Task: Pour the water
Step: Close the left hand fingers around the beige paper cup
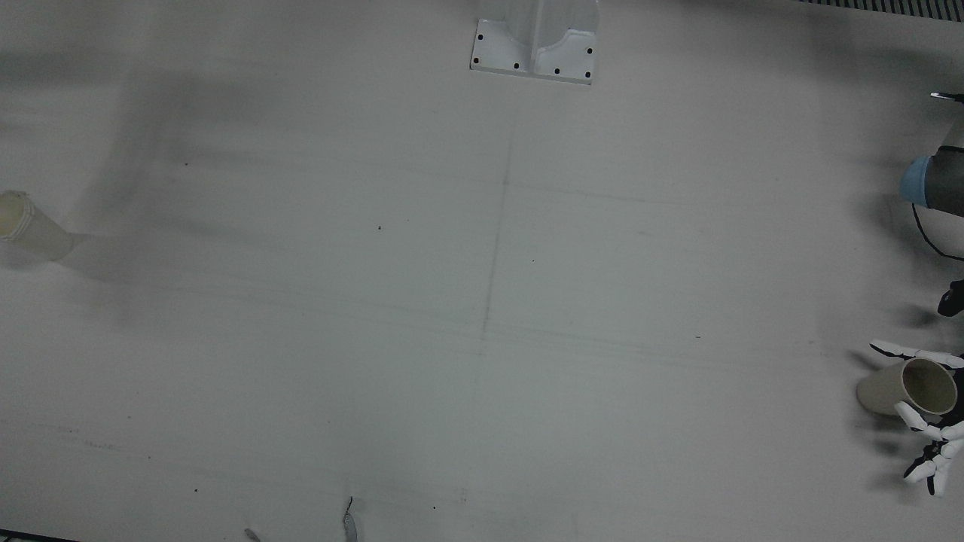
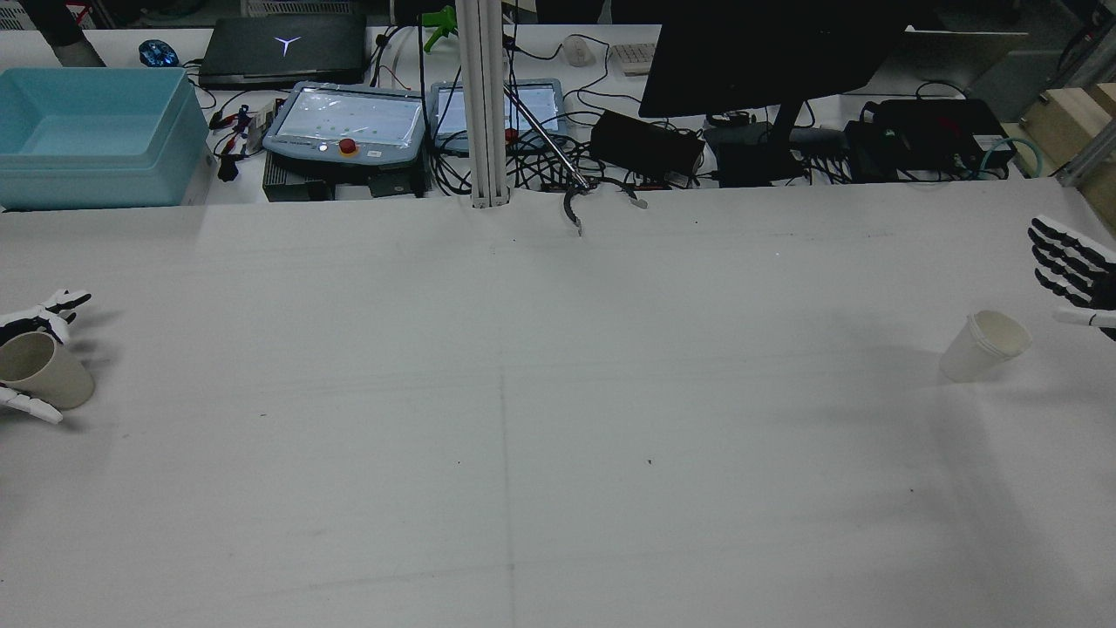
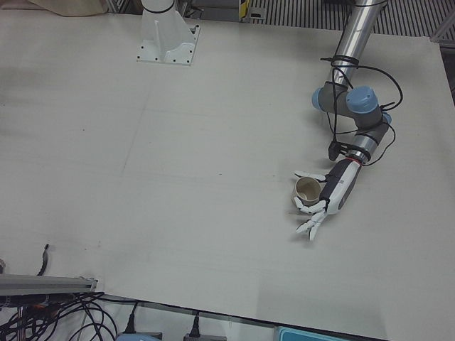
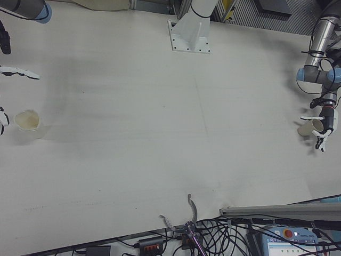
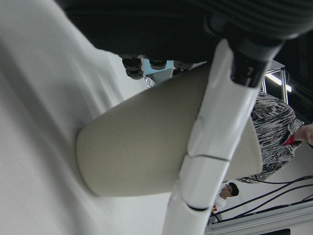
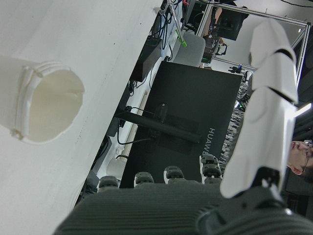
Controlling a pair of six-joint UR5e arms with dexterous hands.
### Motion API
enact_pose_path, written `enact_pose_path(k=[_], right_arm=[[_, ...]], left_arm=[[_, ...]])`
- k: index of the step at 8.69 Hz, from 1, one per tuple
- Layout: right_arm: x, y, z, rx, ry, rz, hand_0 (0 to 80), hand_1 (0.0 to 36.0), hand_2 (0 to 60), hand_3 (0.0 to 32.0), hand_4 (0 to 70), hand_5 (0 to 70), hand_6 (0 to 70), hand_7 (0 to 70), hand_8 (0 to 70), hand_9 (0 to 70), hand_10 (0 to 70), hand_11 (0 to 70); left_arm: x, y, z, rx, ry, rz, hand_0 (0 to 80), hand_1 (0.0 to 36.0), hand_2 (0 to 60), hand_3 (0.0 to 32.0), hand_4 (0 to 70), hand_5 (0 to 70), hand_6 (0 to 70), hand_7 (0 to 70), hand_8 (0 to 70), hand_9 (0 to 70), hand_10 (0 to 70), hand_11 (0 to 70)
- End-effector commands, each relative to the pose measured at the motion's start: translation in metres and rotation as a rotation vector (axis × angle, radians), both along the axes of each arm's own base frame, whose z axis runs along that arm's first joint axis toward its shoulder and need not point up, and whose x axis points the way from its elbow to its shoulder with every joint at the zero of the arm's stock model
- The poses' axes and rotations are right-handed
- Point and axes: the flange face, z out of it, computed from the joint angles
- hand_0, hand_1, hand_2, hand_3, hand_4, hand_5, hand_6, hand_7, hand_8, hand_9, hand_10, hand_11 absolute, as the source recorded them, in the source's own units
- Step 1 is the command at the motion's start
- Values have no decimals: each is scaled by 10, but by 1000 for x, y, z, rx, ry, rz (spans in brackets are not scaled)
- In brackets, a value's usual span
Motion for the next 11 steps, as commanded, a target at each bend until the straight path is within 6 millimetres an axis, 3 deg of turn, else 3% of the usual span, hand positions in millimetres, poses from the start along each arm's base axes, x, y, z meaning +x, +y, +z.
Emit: enact_pose_path(k=[1,2,4,7,8,9,11], right_arm=[[3,-1,-3,5,-20,8,505,215,128,0,0,60,44,0,0,4,0,0],[7,-2,-5,31,-55,15,503,215,128,0,0,59,38,0,0,7,0,0],[21,20,12,44,-92,31,515,228,136,0,0,62,48,0,0,0,0,0],[36,65,148,28,-142,43,547,265,157,0,0,69,50,0,0,0,0,0],[35,62,186,4,-161,42,568,281,172,0,0,75,77,0,5,0,0,0],[30,50,200,3,-164,36,575,287,187,0,0,76,89,0,7,0,0,0],[22,27,193,24,-170,29,606,319,212,0,0,83,82,0,6,0,0,0]], left_arm=[[0,0,-11,-47,49,12,800,360,130,0,504,700,124,128,27,11,48,111],[-1,0,-27,-50,70,16,800,360,600,0,498,700,121,126,24,11,46,109],[1,-1,-37,-82,135,31,800,360,600,0,503,700,120,126,21,11,46,108],[4,-8,-80,-112,183,26,800,360,600,0,490,700,125,131,24,12,46,109],[6,-10,-95,-110,185,25,800,360,600,0,491,700,127,132,24,12,46,109],[9,-12,-102,-105,189,26,800,360,600,0,496,700,129,135,25,13,46,109],[12,-13,-114,-100,192,31,800,360,600,0,494,700,132,136,26,13,48,111]])
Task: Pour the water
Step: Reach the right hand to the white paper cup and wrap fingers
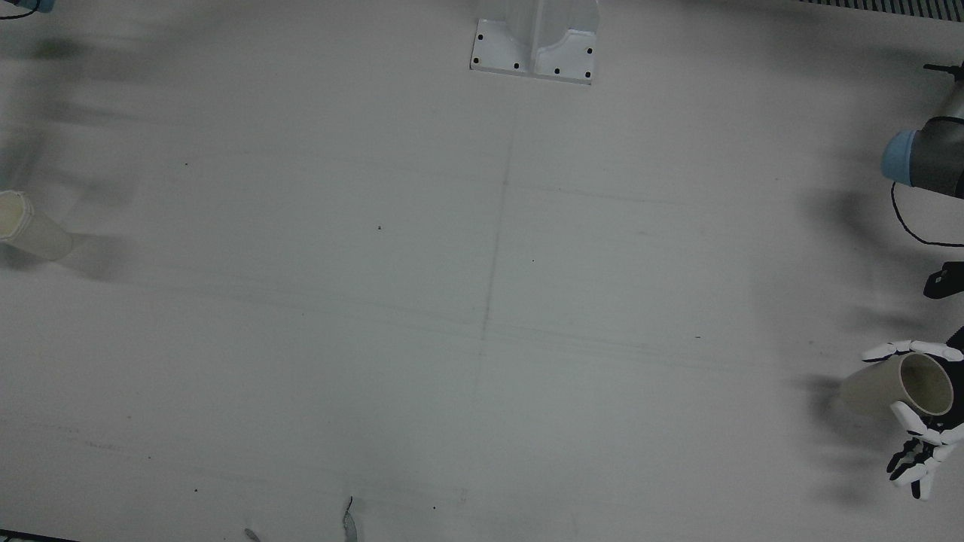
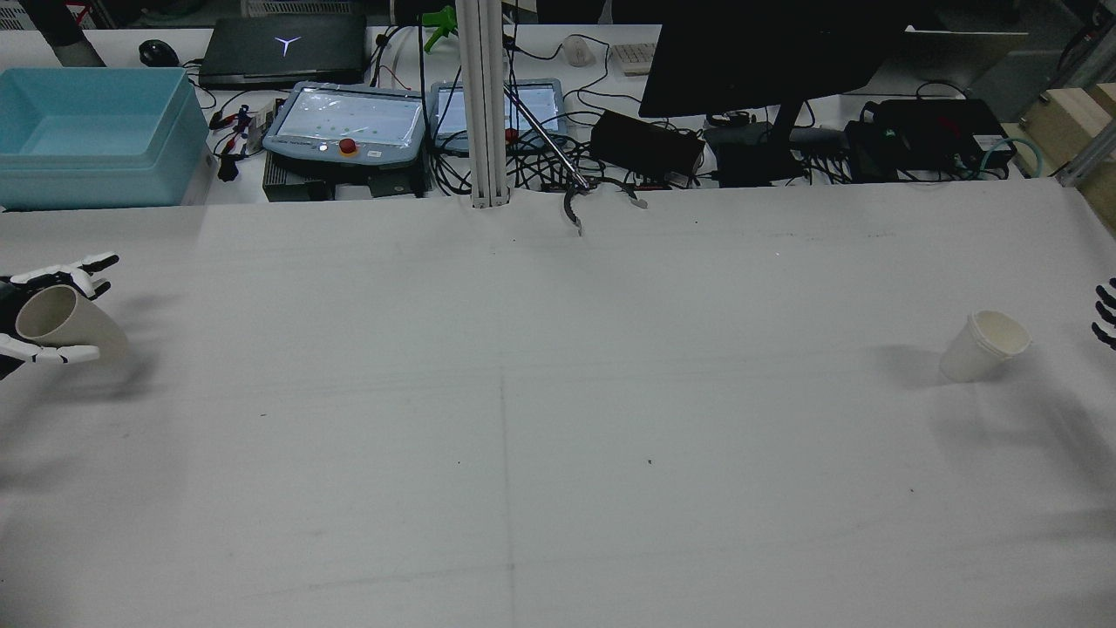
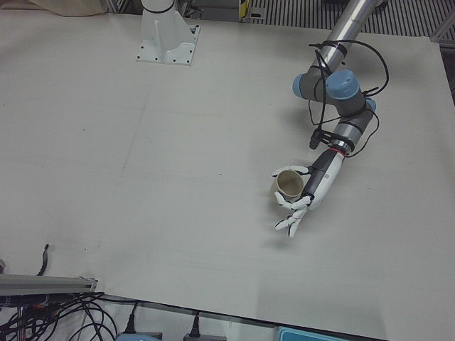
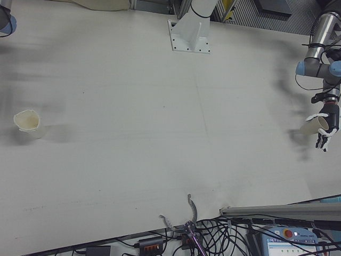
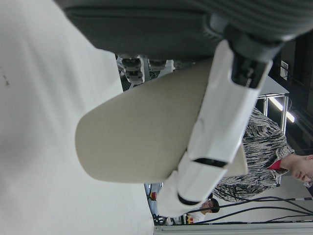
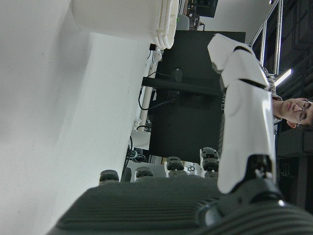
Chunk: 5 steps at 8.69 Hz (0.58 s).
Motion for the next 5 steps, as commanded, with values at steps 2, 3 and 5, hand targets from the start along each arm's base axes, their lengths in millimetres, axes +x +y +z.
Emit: enact_pose_path(k=[2,3,5], right_arm=[[-11,-18,8,20,30,-12,681,360,253,0,0,91,60,0,2,0,0,0],[-19,-20,6,26,41,-31,638,349,258,0,3,86,61,0,2,0,0,0],[-40,-30,-7,68,91,-68,657,354,250,0,15,85,62,0,2,0,0,0]], left_arm=[[3,-3,-20,10,15,-15,800,360,600,0,485,700,128,133,24,12,47,110],[3,-3,-24,11,16,-15,800,360,600,0,489,700,128,134,25,12,46,109],[8,-1,-26,7,16,-15,800,360,600,0,489,700,130,135,25,13,47,109]])
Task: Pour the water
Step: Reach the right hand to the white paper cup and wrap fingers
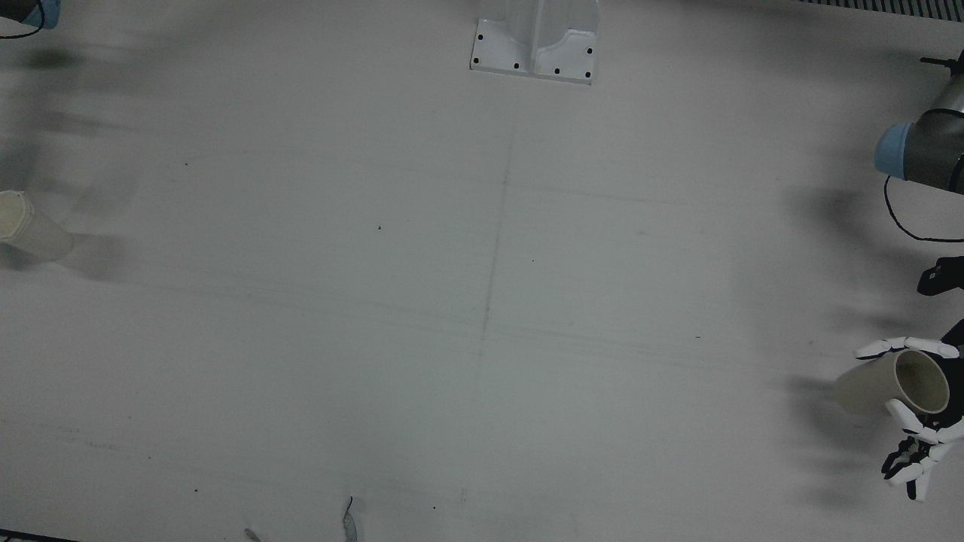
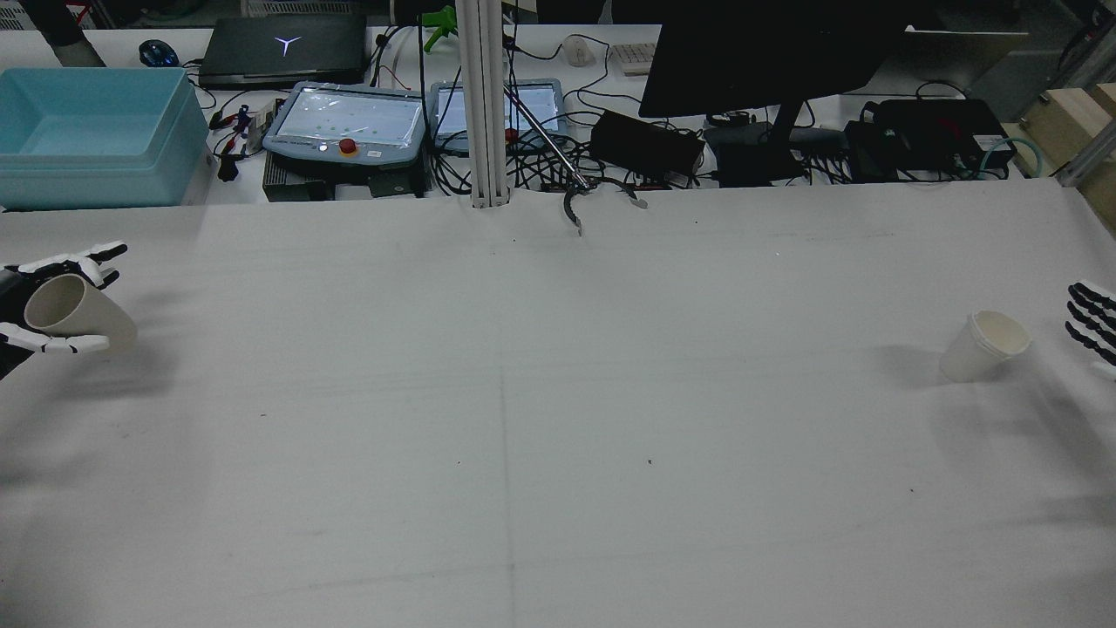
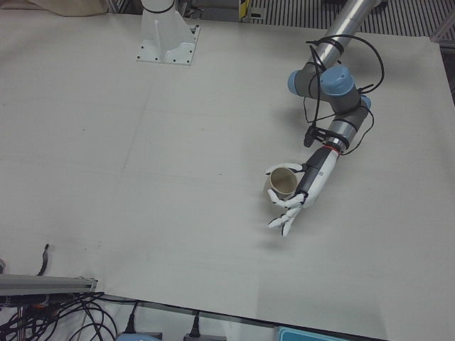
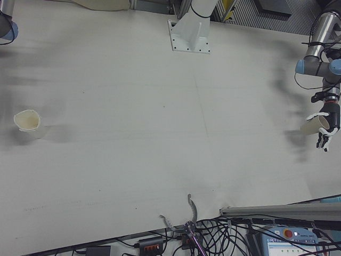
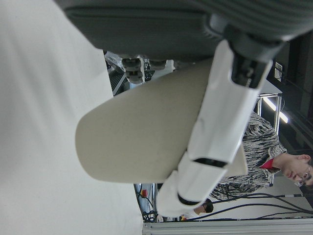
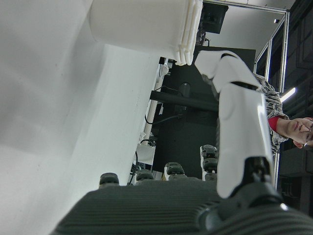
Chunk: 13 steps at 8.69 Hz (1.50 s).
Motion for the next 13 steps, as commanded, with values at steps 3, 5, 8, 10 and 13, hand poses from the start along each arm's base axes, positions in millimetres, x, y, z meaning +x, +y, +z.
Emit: enact_pose_path(k=[3,5,8,10,13], right_arm=[[-24,-10,-13,40,58,-45,644,350,222,0,0,84,74,0,4,0,0,0],[-33,-22,-20,61,67,-52,640,350,224,0,0,84,70,1,4,0,0,0],[-58,-50,-35,76,72,-75,639,356,262,0,0,89,110,79,12,1,0,0],[-79,-63,-43,92,57,-72,641,359,272,0,0,91,105,86,11,3,0,0],[-100,-75,-54,95,54,-103,768,360,304,0,0,114,174,234,24,32,0,0]], left_arm=[[4,1,-3,-2,2,-1,800,360,600,0,479,700,132,135,25,13,46,109],[4,1,-4,-1,3,-5,800,360,600,0,473,700,132,135,26,13,47,110],[6,1,-3,-3,6,-14,800,360,600,0,471,700,133,135,27,13,47,111],[5,1,-3,-4,6,-22,800,360,600,0,471,700,136,136,30,13,50,114],[5,1,-2,-5,8,-28,800,360,600,0,470,700,136,136,31,13,50,115]])
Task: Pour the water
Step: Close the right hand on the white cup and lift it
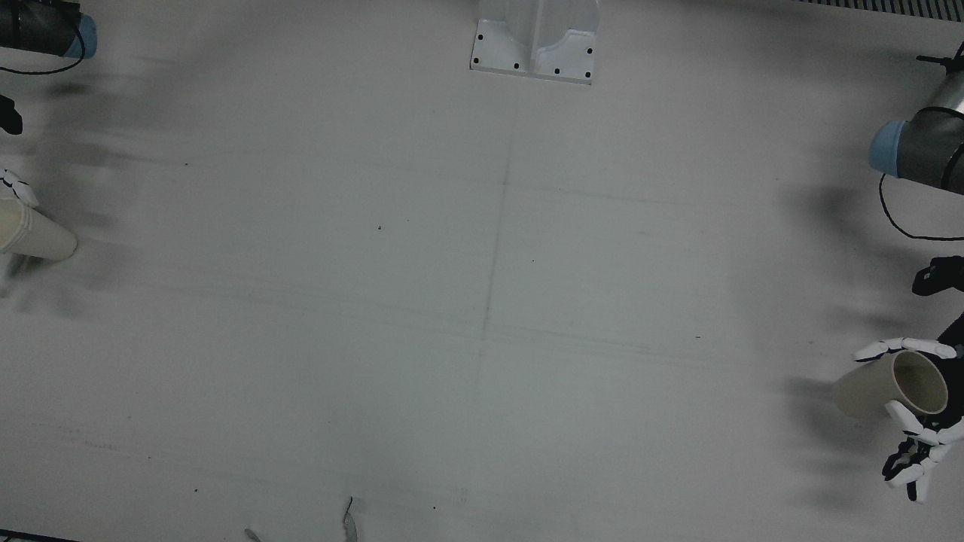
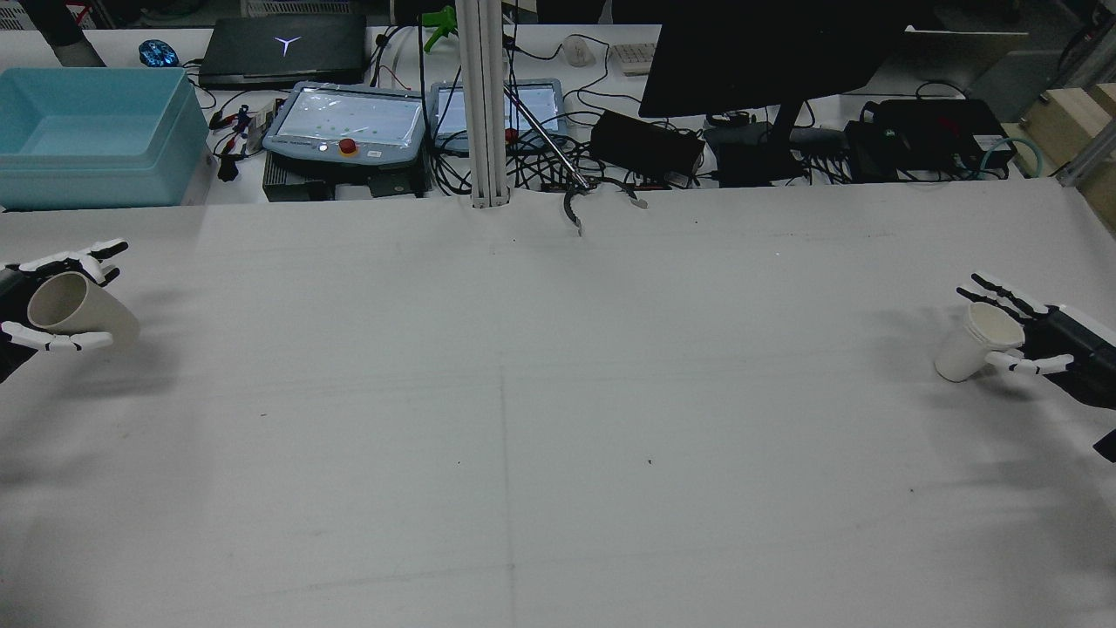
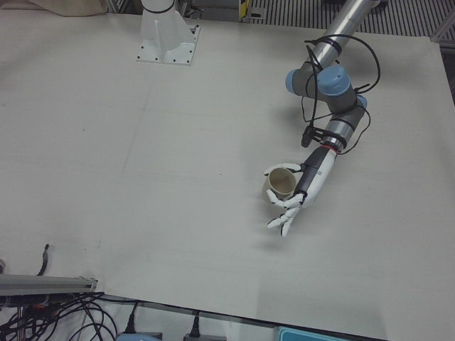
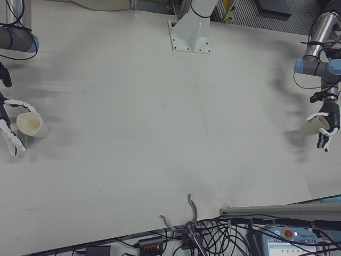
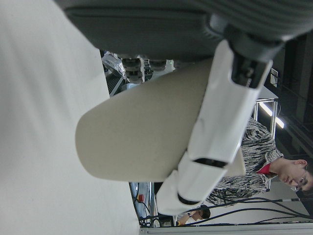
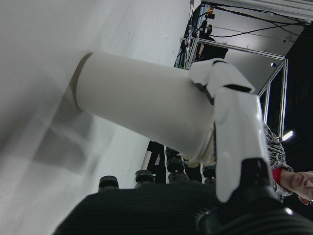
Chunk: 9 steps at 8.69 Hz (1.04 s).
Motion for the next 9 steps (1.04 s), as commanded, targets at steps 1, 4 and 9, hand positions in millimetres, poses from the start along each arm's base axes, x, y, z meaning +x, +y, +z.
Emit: enact_pose_path(k=[1,4,9], right_arm=[[-21,-13,-15,7,-3,-25,800,360,337,0,14,133,242,349,42,65,0,0],[-27,-20,-33,11,-7,-29,800,360,446,0,18,215,442,594,346,474,35,96],[-24,-59,-158,44,-35,57,800,360,600,0,0,268,490,585,447,588,115,223]], left_arm=[[0,0,1,-3,4,-2,800,360,600,0,467,700,135,135,31,13,51,115],[1,0,0,-5,12,1,800,360,600,0,460,700,132,134,31,12,50,115],[102,-15,-83,21,45,72,800,360,600,0,471,700,134,135,28,13,50,115]])
